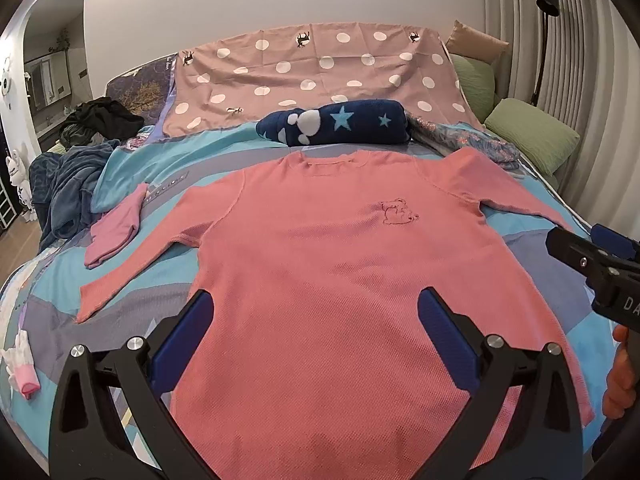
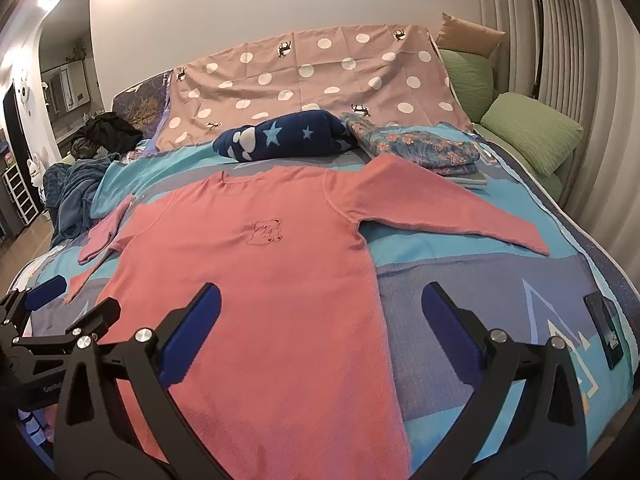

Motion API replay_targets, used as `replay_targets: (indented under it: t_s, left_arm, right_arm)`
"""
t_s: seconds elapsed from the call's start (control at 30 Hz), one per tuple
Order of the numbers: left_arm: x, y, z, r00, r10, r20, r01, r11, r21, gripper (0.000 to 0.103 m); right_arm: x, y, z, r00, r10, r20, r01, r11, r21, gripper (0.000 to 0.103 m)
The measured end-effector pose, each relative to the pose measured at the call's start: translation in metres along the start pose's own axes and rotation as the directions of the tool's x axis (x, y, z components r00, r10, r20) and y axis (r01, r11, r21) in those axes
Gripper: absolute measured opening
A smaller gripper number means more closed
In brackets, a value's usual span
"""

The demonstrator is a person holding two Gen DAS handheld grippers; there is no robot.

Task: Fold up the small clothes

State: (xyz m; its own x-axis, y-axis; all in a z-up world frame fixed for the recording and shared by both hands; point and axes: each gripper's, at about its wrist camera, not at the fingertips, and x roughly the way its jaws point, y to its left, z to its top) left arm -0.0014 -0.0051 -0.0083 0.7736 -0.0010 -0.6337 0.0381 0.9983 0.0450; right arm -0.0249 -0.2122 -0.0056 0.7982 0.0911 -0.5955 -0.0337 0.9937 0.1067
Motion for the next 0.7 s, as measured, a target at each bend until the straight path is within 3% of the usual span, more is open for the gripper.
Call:
replay_targets:
  t_s: [0.7]
  left_arm:
    - [0.003, 0.014, -0.007, 0.999, -0.03, -0.017, 0.029, 0.999, -0.041, 0.102]
  right_arm:
    - [0.004, 0.013, -0.001, 0.999, -0.001, -0.033, 0.0, 1.0, -0.023, 0.101]
